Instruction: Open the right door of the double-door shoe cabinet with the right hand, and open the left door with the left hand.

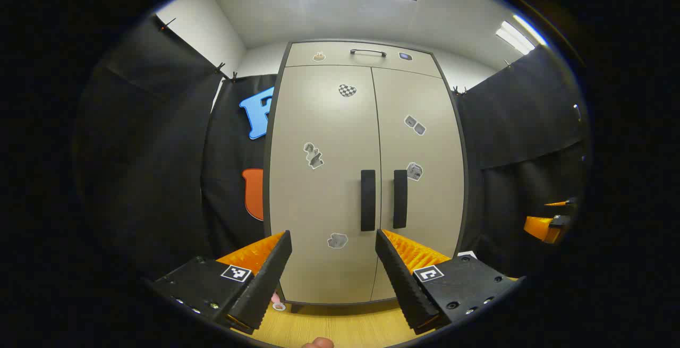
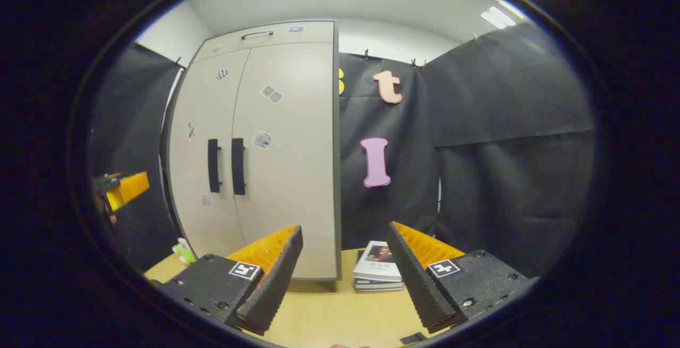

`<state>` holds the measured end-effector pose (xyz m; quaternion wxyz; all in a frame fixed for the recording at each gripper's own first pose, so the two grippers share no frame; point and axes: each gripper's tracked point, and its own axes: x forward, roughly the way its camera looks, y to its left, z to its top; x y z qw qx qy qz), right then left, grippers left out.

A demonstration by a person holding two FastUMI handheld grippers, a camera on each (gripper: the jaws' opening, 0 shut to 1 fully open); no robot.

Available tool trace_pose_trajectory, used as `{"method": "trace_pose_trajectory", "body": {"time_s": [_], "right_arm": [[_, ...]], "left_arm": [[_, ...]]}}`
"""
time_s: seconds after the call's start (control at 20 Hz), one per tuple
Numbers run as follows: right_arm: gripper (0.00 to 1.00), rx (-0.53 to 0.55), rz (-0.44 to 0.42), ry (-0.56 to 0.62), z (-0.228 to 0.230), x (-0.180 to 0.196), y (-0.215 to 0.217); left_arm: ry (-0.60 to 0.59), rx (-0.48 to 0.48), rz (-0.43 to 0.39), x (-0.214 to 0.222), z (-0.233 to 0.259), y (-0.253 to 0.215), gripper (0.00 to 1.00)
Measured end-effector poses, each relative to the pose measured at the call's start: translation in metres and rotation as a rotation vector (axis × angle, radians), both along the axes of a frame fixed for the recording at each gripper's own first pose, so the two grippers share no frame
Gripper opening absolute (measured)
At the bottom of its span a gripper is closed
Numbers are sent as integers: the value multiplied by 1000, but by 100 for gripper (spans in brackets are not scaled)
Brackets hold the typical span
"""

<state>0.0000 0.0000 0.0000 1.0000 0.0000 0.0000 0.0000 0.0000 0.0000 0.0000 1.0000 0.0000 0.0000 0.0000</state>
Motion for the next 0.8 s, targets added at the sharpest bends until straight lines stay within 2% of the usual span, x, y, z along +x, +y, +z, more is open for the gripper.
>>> {"method": "trace_pose_trajectory", "body": {"time_s": [0.15, 0.45, 0.55, 0.7, 0.8], "right_arm": [[98, -169, -125, 32, -19, -19, -66], [99, -258, -179, 29, -12, -58, -120], [97, -335, -263, 46, -23, -63, -163], [98, -367, -265, 34, -29, -63, -173], [97, -349, -266, 54, -36, -61, -175]], "left_arm": [[8, -10, 3, -5, -6, 4, 95], [10, -1, 39, -11, -13, 3, 95], [28, -22, 34, -13, -21, -6, 95], [54, -22, 39, -16, -31, -13, 95], [66, 0, 40, -15, -36, -17, 95]]}}
